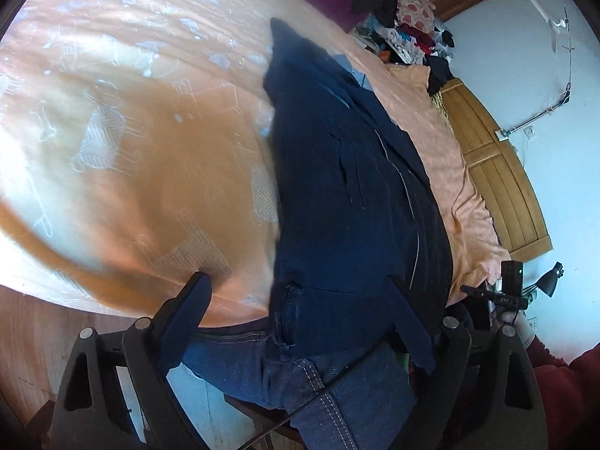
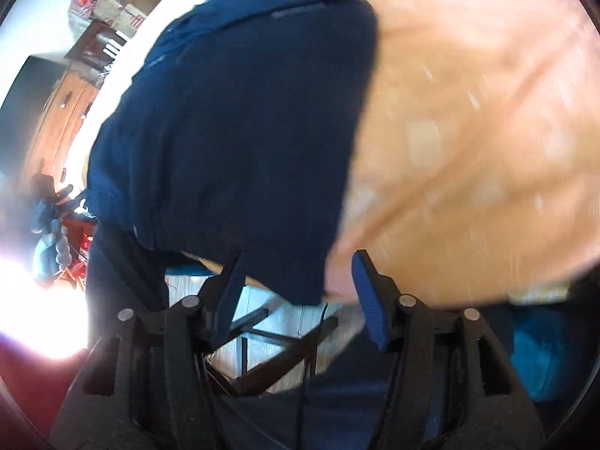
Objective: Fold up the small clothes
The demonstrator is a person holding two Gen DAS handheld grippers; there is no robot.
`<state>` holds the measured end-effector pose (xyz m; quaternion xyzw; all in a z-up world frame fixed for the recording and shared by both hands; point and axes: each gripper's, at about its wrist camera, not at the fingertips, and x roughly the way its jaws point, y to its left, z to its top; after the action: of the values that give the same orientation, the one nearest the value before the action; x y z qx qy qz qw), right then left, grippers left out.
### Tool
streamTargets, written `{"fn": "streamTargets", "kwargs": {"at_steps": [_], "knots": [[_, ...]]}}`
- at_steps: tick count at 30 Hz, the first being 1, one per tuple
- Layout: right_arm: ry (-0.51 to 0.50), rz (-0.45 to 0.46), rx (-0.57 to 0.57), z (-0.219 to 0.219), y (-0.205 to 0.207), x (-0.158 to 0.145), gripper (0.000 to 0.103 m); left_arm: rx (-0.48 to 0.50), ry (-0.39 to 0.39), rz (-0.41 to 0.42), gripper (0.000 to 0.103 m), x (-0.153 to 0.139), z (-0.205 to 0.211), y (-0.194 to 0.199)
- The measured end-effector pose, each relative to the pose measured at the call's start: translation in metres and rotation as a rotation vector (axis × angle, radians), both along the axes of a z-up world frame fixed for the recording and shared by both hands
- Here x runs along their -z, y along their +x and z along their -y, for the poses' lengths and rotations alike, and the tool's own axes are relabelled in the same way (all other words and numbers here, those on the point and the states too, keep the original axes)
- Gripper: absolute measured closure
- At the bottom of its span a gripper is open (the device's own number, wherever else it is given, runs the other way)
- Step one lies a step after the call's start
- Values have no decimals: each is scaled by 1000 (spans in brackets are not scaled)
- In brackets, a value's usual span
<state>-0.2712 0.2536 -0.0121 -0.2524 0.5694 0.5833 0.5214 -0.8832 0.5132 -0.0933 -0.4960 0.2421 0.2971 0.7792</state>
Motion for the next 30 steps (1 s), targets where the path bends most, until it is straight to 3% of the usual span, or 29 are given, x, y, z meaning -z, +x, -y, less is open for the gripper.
{"fn": "streamTargets", "kwargs": {"at_steps": [1,5,10,12,16,18,20,25,30], "knots": [[0,-11,4,0,-1,3,37,9,0,-1,10,0,1,2],[6,-25,-17,-7,-7,18,37,41,-8,-25,10,4,-2,12],[93,41,-62,-10,-7,-3,42,22,-3,-39,11,-2,-2,11],[120,15,-50,-13,-1,-6,42,10,-4,-35,11,-2,-2,11],[13,-55,8,-21,17,39,44,-4,-7,-37,10,2,-7,14],[3,-112,-27,-15,9,44,44,-5,-10,-37,10,2,-9,14],[-12,-109,-62,-11,-1,50,45,1,-9,-40,10,0,-8,14],[13,-190,-4,-15,14,54,46,21,-14,-34,11,2,-9,14],[3,-210,-22,-16,13,59,46,45,-30,-15,26,4,-5,2]]}}
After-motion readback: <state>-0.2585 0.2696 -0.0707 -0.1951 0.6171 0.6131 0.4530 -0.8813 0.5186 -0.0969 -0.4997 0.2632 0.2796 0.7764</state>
